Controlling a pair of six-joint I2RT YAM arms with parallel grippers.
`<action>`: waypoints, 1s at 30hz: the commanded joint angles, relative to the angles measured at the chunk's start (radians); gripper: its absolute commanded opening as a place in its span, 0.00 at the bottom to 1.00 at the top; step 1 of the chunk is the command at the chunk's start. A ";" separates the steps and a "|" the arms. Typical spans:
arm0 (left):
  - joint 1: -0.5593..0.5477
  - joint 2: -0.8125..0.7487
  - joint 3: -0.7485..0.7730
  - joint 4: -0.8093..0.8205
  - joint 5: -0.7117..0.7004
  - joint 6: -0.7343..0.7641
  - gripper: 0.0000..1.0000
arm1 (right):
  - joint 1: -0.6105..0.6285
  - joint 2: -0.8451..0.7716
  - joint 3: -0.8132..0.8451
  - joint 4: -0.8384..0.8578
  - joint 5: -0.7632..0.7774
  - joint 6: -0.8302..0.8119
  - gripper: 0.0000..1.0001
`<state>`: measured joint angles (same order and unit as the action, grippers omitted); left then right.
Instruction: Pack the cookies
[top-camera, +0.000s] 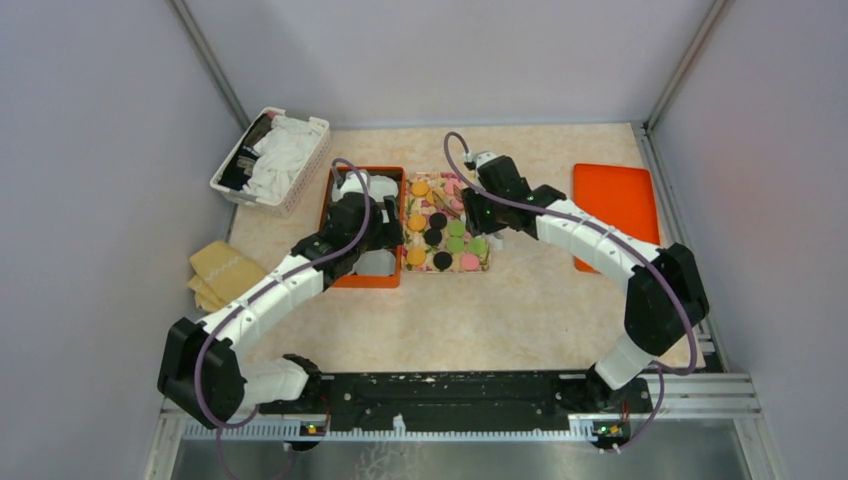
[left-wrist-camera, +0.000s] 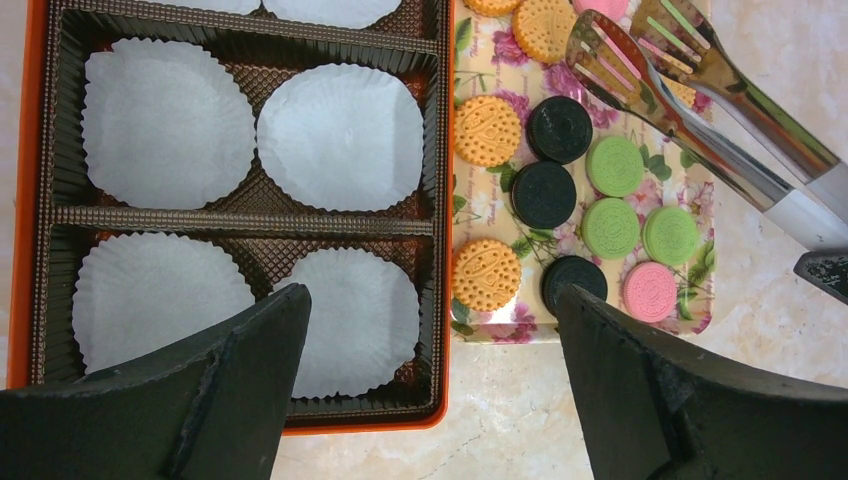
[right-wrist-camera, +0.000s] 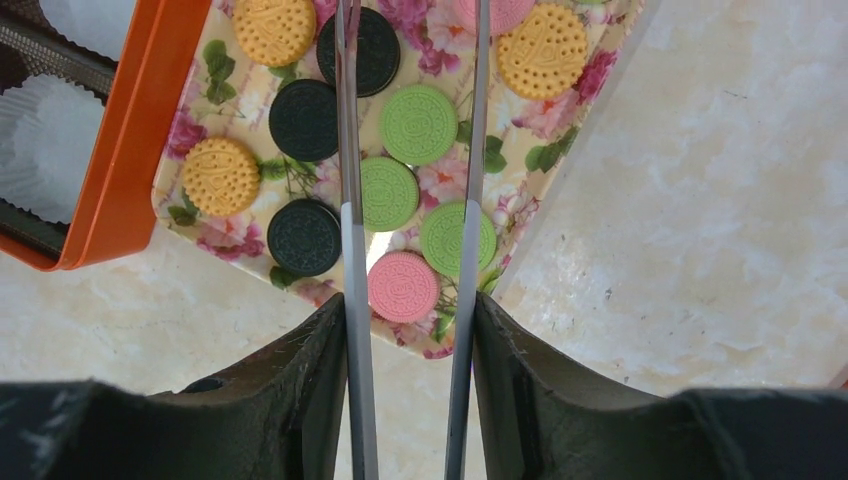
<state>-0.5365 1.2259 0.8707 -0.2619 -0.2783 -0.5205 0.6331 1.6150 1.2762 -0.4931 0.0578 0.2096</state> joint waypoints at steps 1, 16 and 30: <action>0.003 -0.026 0.026 0.015 -0.009 0.010 0.99 | 0.007 0.017 0.062 0.055 0.001 0.001 0.44; 0.003 -0.043 0.016 0.011 -0.032 0.011 0.99 | 0.021 0.153 0.157 0.039 -0.007 -0.001 0.44; 0.003 -0.046 0.005 0.013 -0.050 0.005 0.99 | 0.040 0.222 0.227 -0.061 0.092 0.010 0.14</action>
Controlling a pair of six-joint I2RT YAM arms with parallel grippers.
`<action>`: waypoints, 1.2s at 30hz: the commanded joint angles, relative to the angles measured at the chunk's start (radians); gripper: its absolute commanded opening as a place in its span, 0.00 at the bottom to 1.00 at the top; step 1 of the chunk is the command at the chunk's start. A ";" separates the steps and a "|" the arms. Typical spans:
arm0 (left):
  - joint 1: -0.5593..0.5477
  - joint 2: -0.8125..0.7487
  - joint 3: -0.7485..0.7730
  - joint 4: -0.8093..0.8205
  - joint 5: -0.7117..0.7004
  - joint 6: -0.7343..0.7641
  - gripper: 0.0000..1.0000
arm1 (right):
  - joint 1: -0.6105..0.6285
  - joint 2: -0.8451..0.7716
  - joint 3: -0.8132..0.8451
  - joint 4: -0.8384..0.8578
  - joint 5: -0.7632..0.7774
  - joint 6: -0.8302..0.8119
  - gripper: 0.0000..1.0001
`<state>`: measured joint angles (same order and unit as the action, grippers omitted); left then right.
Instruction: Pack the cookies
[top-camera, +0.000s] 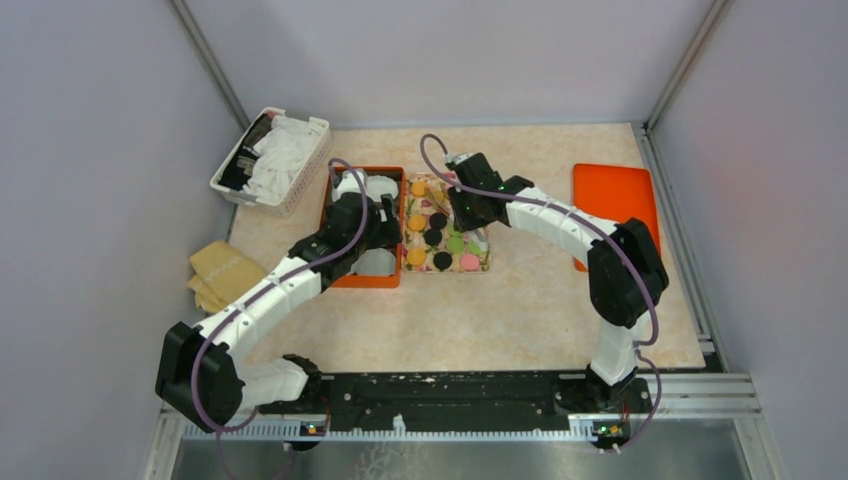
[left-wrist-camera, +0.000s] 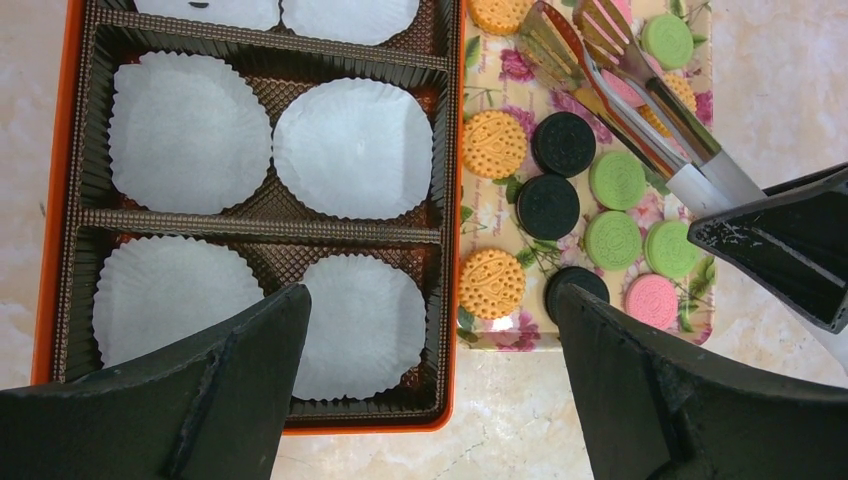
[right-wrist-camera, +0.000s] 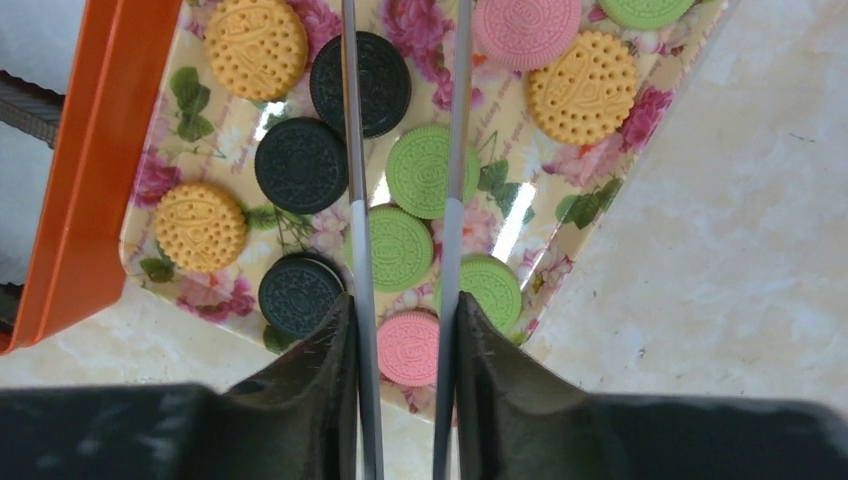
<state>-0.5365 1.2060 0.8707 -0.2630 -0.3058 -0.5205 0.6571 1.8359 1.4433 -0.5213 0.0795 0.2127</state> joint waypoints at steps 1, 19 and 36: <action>0.004 -0.027 0.005 0.014 -0.026 0.004 0.99 | 0.017 -0.001 0.065 -0.040 0.083 0.006 0.09; 0.209 -0.022 0.116 -0.052 0.113 -0.126 0.95 | 0.076 -0.116 0.184 -0.001 0.107 0.007 0.00; 0.349 -0.157 0.056 -0.115 0.037 -0.190 0.95 | 0.183 0.298 0.676 -0.077 -0.018 -0.030 0.00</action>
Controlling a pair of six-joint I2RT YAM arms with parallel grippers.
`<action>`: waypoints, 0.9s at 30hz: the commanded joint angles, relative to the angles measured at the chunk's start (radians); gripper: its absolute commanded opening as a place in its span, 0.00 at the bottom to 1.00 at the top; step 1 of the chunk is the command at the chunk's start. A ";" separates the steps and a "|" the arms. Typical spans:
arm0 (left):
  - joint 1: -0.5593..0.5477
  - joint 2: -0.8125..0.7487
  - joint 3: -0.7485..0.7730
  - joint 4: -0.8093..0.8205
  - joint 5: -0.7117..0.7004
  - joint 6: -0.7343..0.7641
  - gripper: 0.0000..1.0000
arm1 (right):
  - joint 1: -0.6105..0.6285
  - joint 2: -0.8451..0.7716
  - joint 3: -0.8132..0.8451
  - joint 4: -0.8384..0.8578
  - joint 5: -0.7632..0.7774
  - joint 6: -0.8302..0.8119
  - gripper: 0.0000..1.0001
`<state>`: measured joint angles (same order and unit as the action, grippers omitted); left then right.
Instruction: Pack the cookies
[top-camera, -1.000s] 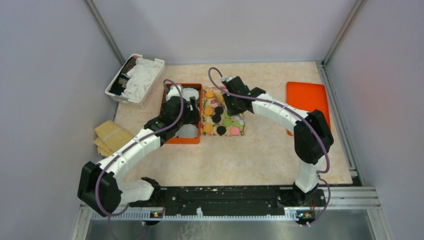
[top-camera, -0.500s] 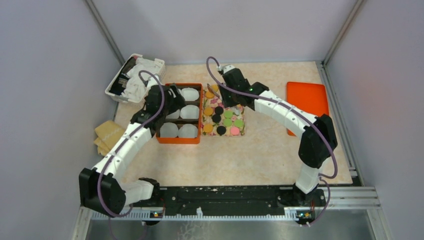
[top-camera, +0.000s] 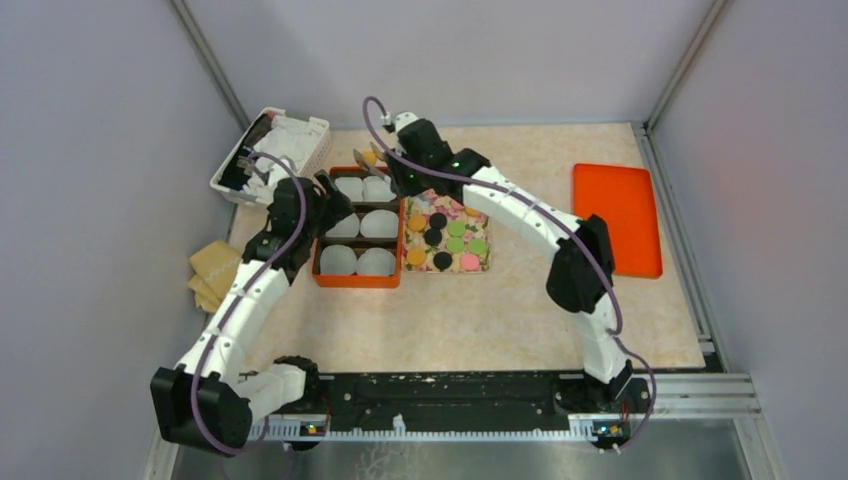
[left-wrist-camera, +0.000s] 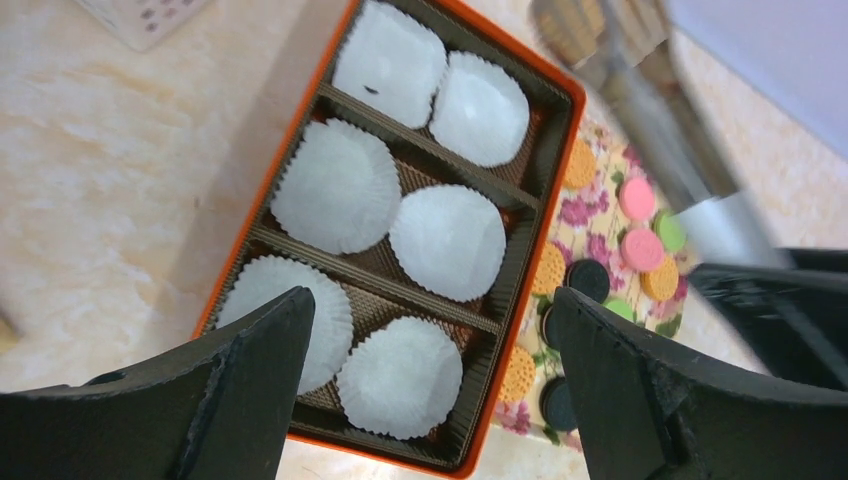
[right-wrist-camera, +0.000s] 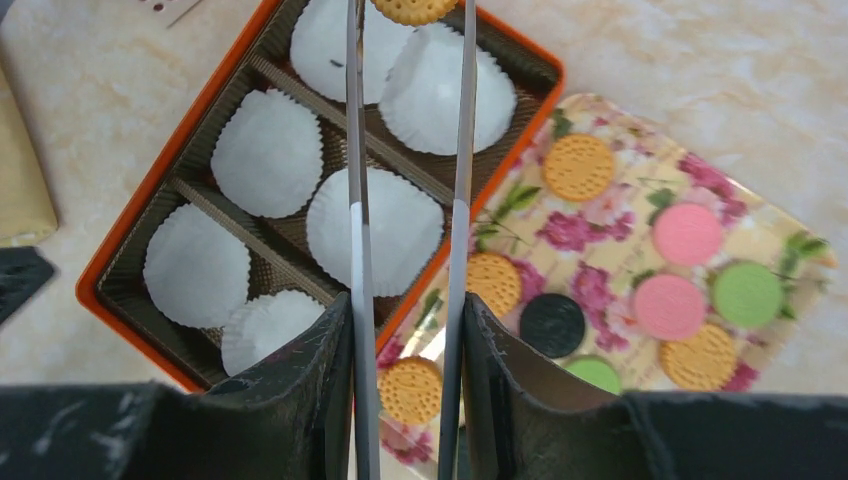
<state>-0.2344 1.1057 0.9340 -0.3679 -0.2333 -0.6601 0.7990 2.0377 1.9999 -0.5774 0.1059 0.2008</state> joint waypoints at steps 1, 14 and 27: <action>0.057 -0.065 -0.008 -0.016 -0.042 -0.059 0.95 | 0.045 0.124 0.143 -0.026 -0.049 -0.018 0.00; 0.095 -0.092 -0.039 -0.023 -0.020 -0.030 0.96 | 0.068 0.287 0.277 -0.009 -0.084 -0.018 0.00; 0.095 -0.102 -0.065 0.011 0.017 -0.006 0.96 | 0.071 0.341 0.319 0.010 -0.064 -0.025 0.04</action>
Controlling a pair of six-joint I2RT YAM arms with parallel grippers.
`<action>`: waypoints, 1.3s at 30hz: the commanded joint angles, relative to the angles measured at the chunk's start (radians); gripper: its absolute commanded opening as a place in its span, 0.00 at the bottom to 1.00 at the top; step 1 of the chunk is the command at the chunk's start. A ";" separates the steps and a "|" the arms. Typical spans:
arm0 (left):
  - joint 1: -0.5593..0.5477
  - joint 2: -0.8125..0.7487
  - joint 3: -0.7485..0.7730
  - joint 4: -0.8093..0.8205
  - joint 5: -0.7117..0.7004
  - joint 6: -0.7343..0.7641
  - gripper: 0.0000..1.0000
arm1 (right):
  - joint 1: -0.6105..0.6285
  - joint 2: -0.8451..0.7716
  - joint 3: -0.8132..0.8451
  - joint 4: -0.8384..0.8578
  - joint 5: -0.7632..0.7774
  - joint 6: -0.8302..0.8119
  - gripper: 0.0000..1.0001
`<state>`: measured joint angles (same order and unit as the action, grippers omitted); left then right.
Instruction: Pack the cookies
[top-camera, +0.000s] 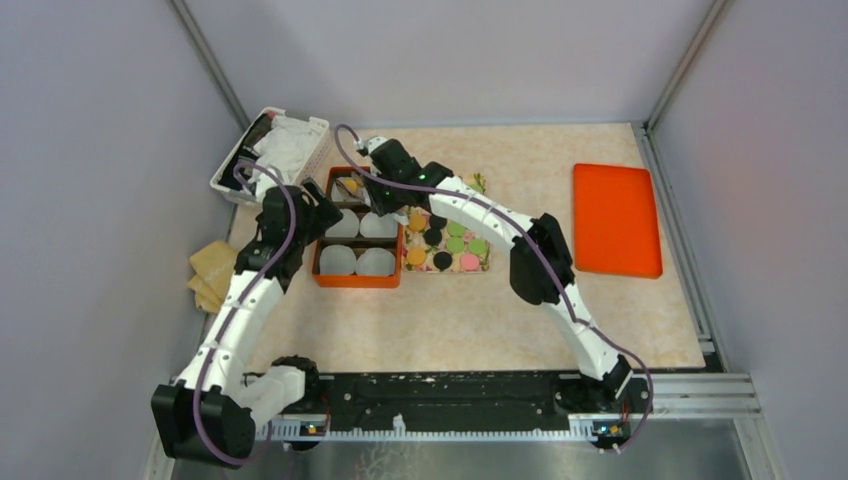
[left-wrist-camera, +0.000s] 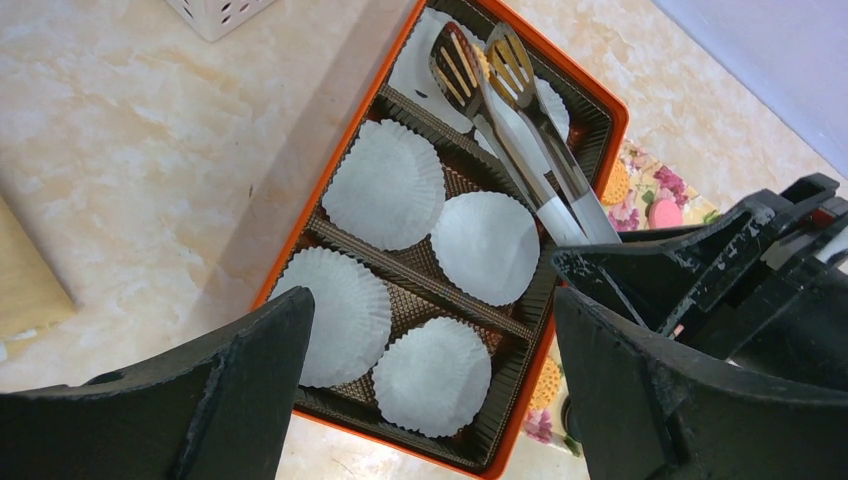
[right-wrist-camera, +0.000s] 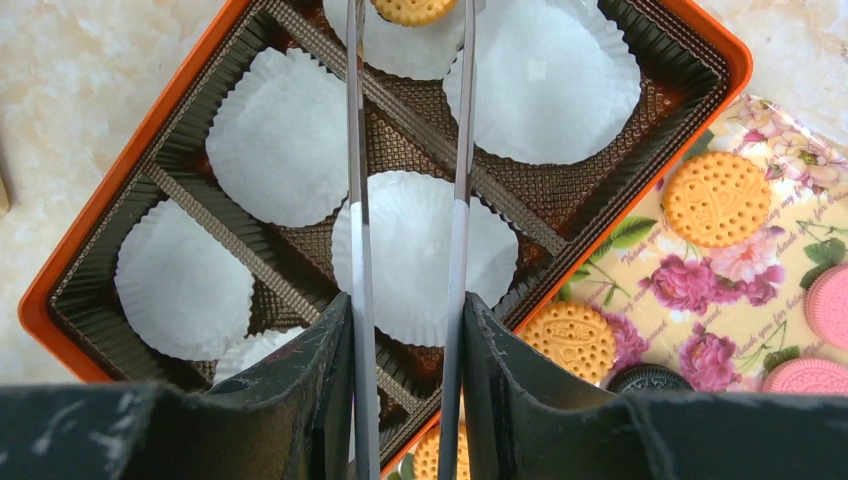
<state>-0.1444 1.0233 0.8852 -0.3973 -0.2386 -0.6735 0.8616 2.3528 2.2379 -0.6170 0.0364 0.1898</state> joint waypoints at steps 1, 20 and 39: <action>0.005 -0.020 -0.017 0.040 0.024 0.007 0.96 | 0.008 0.031 0.081 0.049 0.004 -0.015 0.07; 0.005 -0.067 -0.043 0.073 0.049 0.048 0.95 | 0.008 0.015 0.064 0.132 0.003 -0.004 0.51; 0.005 -0.039 -0.046 0.111 0.108 0.047 0.95 | 0.011 -0.509 -0.462 0.268 0.164 -0.054 0.45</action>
<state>-0.1444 0.9730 0.8501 -0.3420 -0.1608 -0.6323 0.8623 2.0235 1.8748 -0.4423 0.1204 0.1638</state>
